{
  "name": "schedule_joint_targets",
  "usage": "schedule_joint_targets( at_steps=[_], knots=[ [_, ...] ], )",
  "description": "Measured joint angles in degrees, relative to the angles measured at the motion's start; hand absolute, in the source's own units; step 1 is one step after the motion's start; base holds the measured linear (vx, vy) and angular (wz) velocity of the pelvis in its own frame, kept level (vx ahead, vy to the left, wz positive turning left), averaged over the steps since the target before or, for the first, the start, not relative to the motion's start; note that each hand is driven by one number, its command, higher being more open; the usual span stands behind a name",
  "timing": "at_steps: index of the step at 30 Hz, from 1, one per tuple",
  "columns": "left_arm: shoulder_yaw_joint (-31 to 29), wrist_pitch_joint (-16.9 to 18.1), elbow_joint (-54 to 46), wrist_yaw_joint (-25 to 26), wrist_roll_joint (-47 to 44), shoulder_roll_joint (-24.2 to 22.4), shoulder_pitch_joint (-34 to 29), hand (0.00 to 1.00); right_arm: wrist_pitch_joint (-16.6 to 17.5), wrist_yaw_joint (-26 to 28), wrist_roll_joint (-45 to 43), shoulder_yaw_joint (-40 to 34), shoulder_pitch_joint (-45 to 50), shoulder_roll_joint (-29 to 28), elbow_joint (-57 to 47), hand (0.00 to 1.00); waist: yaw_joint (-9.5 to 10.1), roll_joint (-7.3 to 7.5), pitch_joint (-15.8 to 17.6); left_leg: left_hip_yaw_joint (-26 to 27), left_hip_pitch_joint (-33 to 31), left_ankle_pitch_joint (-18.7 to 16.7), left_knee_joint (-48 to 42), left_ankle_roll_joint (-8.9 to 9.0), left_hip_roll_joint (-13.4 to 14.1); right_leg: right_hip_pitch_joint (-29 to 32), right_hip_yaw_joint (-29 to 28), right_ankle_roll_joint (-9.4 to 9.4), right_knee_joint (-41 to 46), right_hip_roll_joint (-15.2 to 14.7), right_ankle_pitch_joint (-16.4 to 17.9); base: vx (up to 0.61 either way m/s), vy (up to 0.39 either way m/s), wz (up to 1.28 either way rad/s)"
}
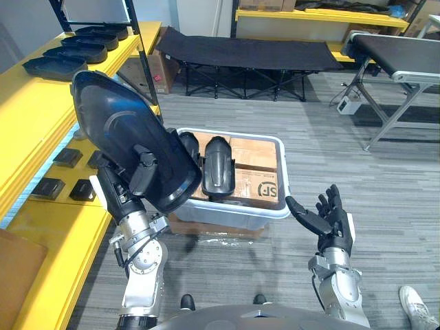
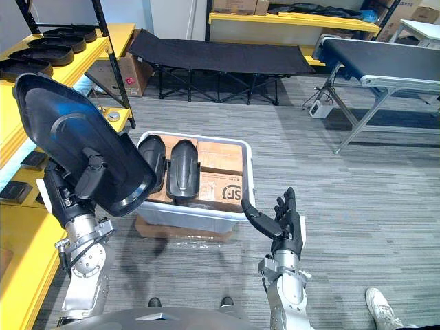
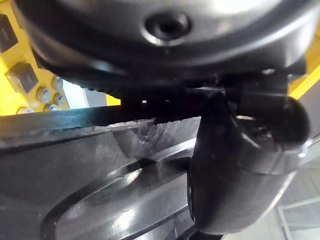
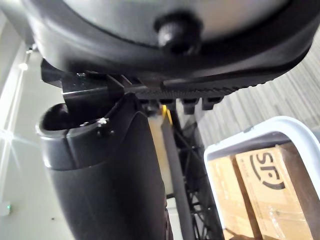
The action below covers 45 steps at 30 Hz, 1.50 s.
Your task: Walk over and take three plastic housings, then place them on the shelf
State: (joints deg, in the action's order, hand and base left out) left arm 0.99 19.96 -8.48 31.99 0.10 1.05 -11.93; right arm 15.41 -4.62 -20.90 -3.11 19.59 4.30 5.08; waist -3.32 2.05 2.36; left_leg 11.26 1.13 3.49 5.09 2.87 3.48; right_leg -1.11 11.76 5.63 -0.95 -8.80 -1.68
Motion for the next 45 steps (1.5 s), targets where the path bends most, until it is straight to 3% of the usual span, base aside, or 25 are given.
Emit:
schedule_joint_targets(
  at_steps=[4,7,15,19,25,29,30,32,33,34,35,39,41,43,45],
  knots=[
    [-1.06,-0.01,-1.17,0.74,0.03,-0.14,-0.32,0.00,-0.01,4.01,-0.79,0.14,-1.07,-0.05,0.04,1.00,0.27,-0.34,0.22,-1.16,-0.23,0.00,-0.01,-0.05,-0.39,-0.25,0.77,0.02,-0.09,-0.08,0.00,0.01,0.002,0.05],
    [-2.12,-0.06,-5.07,0.78,0.27,-0.52,-1.81,0.00,-0.09,3.58,-0.73,1.15,-4.37,-0.04,1.94,1.00,0.85,-0.65,0.44,-4.11,-0.97,0.31,-0.02,-0.16,-0.75,-1.29,3.74,0.00,-0.31,-0.28,0.08,0.02,-0.007,0.49],
    [-12.73,-0.10,-16.10,-0.52,-0.03,-2.56,-6.97,0.00,-1.54,1.17,2.65,7.76,-16.45,0.57,4.57,1.00,8.01,-1.20,0.88,-12.12,-2.59,1.78,-0.01,-0.27,-1.42,-4.70,12.10,0.08,-0.25,-0.60,1.15,0.00,-0.020,0.58],
    [-15.56,-0.08,-16.43,-2.15,-2.52,-3.40,-9.58,0.00,-2.61,2.32,2.63,8.18,-18.80,0.58,5.00,1.00,9.59,-0.86,1.02,-13.09,-2.59,1.77,0.01,-0.26,-2.34,-5.06,13.06,0.32,0.00,-1.44,1.61,-0.03,0.022,0.17],
    [-14.86,-0.37,-16.43,-6.27,-1.95,-3.38,-11.07,0.00,-5.08,5.01,2.52,9.60,-19.42,1.14,5.57,1.00,9.17,0.13,1.68,-11.39,-2.58,1.93,-0.03,-0.30,-2.36,-3.91,11.48,-0.09,0.93,-1.92,2.07,-0.04,0.029,-0.17],
    [-14.02,-2.51,-16.24,-6.93,-2.37,-3.23,-11.11,0.00,-6.15,6.94,2.55,10.08,-18.35,2.31,4.90,1.00,7.70,0.33,2.62,-10.98,-4.16,1.57,-0.10,-0.51,-1.74,-3.89,13.26,-0.21,0.81,-1.06,2.16,-0.03,-0.022,0.26],
    [-12.42,-2.58,-15.88,-7.67,-2.81,-2.93,-10.29,0.00,-6.28,6.92,2.54,8.20,-16.20,1.74,2.62,1.00,6.70,0.89,3.11,-6.41,-6.38,0.37,-2.08,-1.70,-0.51,-4.59,16.96,0.22,0.64,-0.98,1.90,-0.02,-0.029,1.38],
    [-9.29,-2.55,-14.24,-10.12,-3.55,-2.41,-8.66,0.00,-6.24,6.41,2.55,4.79,-12.81,1.55,-0.58,1.00,5.54,0.21,4.06,-0.18,-9.09,-0.52,-4.96,-3.06,1.56,-6.09,23.56,0.24,0.49,-1.10,1.99,0.00,-0.001,1.76],
    [-7.27,-2.55,-12.58,-11.77,-4.32,-2.39,-8.00,0.00,-6.11,5.66,2.56,2.64,-11.29,1.66,-1.65,1.00,4.75,-0.85,4.87,4.82,-9.77,-0.31,-5.54,-3.32,2.97,-7.19,27.21,0.60,1.00,-1.40,2.38,0.03,0.096,1.78],
    [-5.32,-2.57,-11.16,-13.32,-4.80,-2.56,-8.34,0.00,-5.95,4.46,2.58,1.42,-10.87,2.21,-1.55,1.00,4.71,-2.83,5.92,7.26,-9.42,3.64,-4.75,-2.81,3.82,-8.11,29.13,1.46,3.22,-1.81,4.04,0.04,0.122,1.47],
    [-4.79,-2.58,-10.74,-13.66,-4.98,-2.38,-8.50,0.00,-5.78,4.01,2.57,1.23,-10.83,2.26,-1.18,1.00,4.75,-3.04,6.25,6.97,-9.02,4.89,-4.29,-1.96,3.62,-8.27,28.99,1.86,4.32,-2.33,5.00,0.04,0.116,0.80],
    [-4.20,-2.60,-9.96,-14.39,-5.11,-1.70,-8.85,0.00,-4.59,3.91,2.59,3.24,-10.27,0.69,-0.89,1.00,6.27,-1.95,6.89,6.59,-6.45,5.49,-1.15,-2.55,1.09,-8.13,27.35,2.19,8.93,-5.41,7.71,0.03,0.075,0.16],
    [-3.51,-2.60,-9.95,-16.20,-6.47,-0.35,-8.67,0.00,-3.98,3.94,2.56,3.92,-10.04,0.35,-0.90,1.00,5.87,-1.85,6.91,5.41,-6.30,5.39,-0.25,-2.80,-0.14,-7.83,26.63,2.10,11.19,-6.71,8.61,0.03,0.073,0.40],
    [-2.20,-2.60,-9.95,-18.41,-6.73,0.87,-8.52,0.00,-3.85,3.59,2.59,3.80,-8.95,0.37,-0.91,1.00,4.93,-2.09,6.96,2.88,-6.26,5.23,-0.25,-3.33,-1.13,-7.20,21.84,1.60,15.19,-7.81,8.93,0.05,0.078,0.71],
    [0.58,-2.60,-9.65,-20.70,-6.71,3.44,-6.75,0.00,-3.67,2.30,2.55,3.48,-6.28,0.34,-1.13,1.00,4.11,-1.90,6.99,-1.13,-6.23,5.43,-0.25,-3.83,-2.14,-4.73,13.34,1.00,23.21,-8.65,9.22,0.08,0.044,0.93]
  ],
)
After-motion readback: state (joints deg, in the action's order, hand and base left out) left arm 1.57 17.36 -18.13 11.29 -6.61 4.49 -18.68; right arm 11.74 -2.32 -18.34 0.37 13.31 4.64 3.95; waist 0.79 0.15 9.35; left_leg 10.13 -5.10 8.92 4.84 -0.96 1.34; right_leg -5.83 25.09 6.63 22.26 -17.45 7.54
